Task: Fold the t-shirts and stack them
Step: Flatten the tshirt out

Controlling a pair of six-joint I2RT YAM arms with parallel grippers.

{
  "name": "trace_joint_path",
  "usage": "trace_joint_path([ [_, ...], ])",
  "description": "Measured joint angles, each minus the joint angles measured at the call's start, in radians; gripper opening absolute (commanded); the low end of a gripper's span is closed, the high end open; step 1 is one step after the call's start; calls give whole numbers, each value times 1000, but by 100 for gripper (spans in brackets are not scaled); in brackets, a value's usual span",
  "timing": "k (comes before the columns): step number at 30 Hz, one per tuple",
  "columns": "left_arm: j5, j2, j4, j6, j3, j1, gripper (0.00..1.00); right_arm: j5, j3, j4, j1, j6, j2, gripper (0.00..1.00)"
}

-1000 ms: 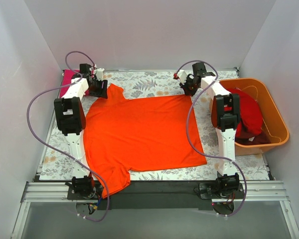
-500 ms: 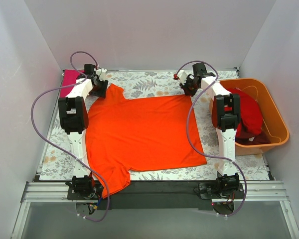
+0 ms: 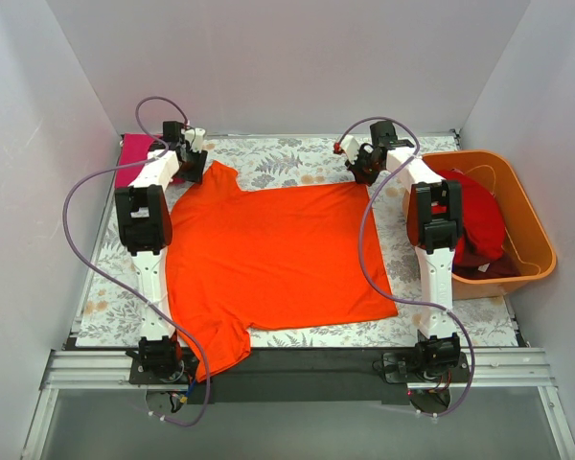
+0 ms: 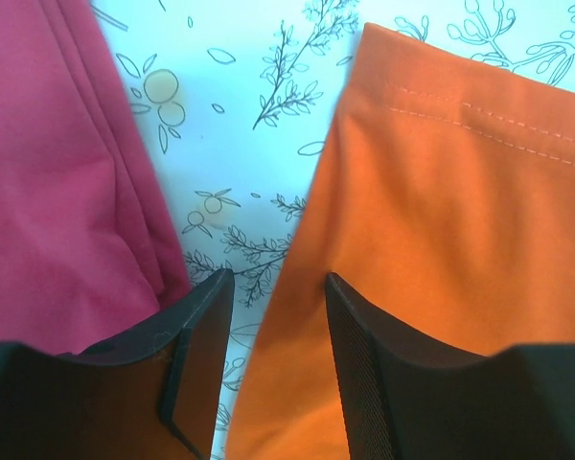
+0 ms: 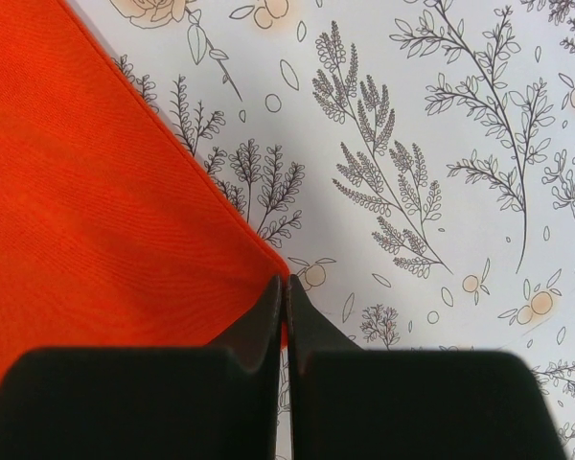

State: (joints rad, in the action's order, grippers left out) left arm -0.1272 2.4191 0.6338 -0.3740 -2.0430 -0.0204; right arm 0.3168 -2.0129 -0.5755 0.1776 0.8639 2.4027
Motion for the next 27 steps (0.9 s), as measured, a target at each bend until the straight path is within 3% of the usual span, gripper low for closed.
trace_joint_path([
  [14,-81,8,30,2,-6,-3,31,-14,0,-3,2,8,-1,1],
  [17,-92,21,49,-3,-29,-3,21,-14,0,-3,1,10,-1,1],
  [21,-93,39,56,-10,-60,-3,0,-11,0,-5,1,17,-1,1],
  [27,-93,43,52,-18,-69,-3,0,-6,0,-16,1,24,-5,1],
])
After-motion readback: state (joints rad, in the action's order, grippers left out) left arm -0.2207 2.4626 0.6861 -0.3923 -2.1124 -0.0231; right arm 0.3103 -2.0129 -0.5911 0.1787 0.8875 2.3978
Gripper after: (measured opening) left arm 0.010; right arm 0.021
